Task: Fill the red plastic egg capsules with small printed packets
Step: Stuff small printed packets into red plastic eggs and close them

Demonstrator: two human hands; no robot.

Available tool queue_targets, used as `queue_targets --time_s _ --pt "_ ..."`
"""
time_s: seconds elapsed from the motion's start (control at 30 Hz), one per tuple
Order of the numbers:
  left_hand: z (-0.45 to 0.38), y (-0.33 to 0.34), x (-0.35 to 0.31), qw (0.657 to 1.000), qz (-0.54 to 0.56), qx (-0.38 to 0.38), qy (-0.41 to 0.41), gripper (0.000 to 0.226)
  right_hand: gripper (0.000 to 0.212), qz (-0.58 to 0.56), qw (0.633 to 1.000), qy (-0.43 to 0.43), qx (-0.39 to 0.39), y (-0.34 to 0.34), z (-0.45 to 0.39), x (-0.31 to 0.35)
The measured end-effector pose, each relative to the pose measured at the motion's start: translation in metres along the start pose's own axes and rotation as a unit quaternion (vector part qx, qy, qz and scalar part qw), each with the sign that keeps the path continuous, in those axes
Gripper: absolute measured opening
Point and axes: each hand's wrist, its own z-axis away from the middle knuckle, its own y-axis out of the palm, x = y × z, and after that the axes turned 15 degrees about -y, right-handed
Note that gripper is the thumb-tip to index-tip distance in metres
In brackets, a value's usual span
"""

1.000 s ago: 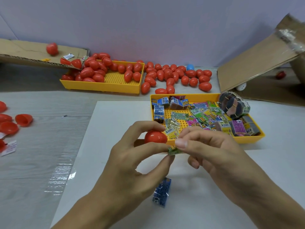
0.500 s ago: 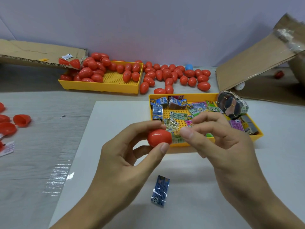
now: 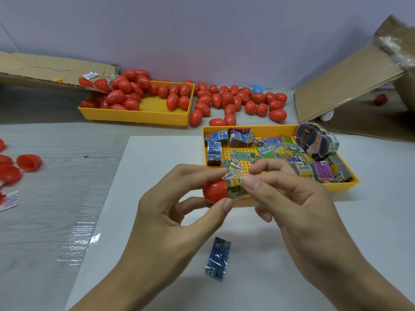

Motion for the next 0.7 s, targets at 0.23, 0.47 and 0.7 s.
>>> queue_targets --time_s 0.23,0.47,0.7 --pt "0.0017 -0.0003 -0.0011 1.000 0.003 -0.007 -0.030 0.030 0.032 -0.062 0.997 0.053 0.005 -0.0009 -0.0014 0.0025" --pt "0.0024 0.0001 -0.0037 0.999 -0.039 -0.022 -0.015 0.031 0.027 -0.102 0.988 0.113 -0.004 0.0033 -0.0011 0.0058" --pt "0.0040 0.0006 -0.0014 0.999 -0.035 -0.006 -0.027 0.033 0.025 -0.081 0.988 0.132 -0.002 0.0046 0.0003 0.0048"
